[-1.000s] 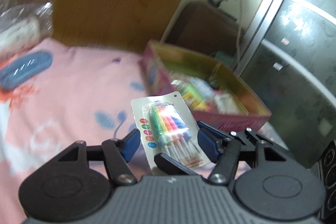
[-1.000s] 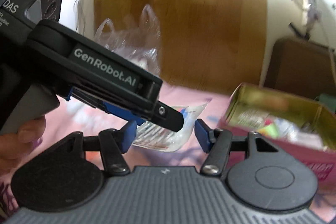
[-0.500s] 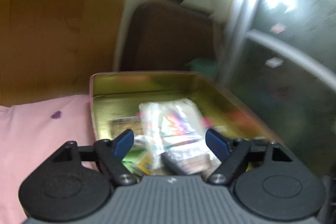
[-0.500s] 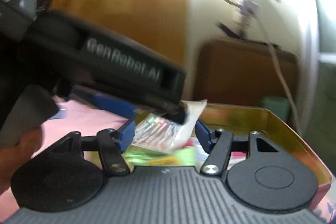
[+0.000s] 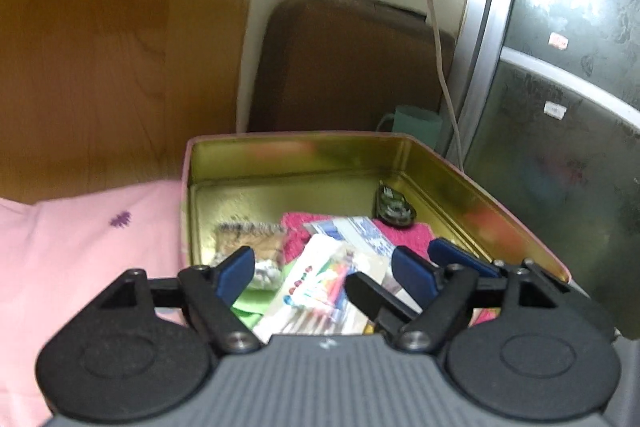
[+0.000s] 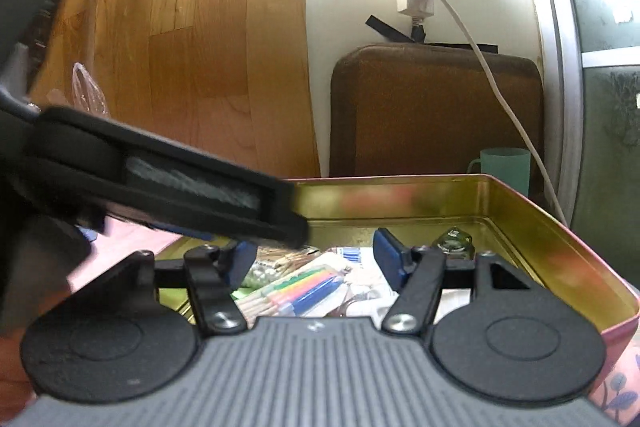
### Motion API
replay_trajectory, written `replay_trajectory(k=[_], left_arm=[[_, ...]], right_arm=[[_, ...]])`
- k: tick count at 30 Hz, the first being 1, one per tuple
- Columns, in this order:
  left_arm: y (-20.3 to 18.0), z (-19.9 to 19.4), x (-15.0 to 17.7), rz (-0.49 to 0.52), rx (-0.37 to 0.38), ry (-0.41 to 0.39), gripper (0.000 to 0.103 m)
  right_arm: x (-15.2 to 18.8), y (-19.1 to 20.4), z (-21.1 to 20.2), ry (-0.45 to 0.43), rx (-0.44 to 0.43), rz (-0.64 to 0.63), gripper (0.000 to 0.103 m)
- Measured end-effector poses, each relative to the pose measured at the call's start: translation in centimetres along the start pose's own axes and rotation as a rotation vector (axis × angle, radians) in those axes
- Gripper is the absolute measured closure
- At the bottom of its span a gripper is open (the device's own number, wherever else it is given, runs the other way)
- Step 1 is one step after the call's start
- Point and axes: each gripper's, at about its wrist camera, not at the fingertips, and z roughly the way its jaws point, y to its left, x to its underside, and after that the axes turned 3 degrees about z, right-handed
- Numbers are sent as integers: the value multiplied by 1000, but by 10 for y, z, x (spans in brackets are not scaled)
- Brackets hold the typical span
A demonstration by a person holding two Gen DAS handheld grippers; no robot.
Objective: Organize soft objects
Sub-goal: 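Move the right tool to the blue glasses case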
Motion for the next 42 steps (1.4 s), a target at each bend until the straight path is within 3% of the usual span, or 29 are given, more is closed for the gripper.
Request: replay_trajectory(k=[5,9,15,18,22,25,29,31,34,38,42], left_arm=[[18,-39,-1,-17,-55,-81,25],[55,-74,19,-43,-182,-106,22],[127,-100,79,-50,-494,30,22],[169,-119,109,-107,-591,86,22],[228,-155,128,-236,-713,83,22],[261,-177,135,-348,-778,25,22],[285,-186,147,-487,-785,-24,22],[283,-194,149,-489,-782,-77,21],[274,-199,151,-451,-760,-120,20],[276,-203,151,-462,-732,-150,20],[299,-213,158,-601,-687,-177,20]], right_arm=[[0,-7,-1,-22,38,44,36],[0,-17,-1,-31,72,115,37],[3,-27,-3,-38,111,201,37],[2,-26,-7,-51,102,235,43],[-5,2,-18,-47,28,227,46],[-14,45,-25,-18,-111,208,45],[-18,125,-10,99,-310,148,44],[-14,167,11,183,-361,127,36],[-6,221,49,287,-372,152,19],[3,285,105,389,-338,203,16],[4,327,149,423,-249,169,14]])
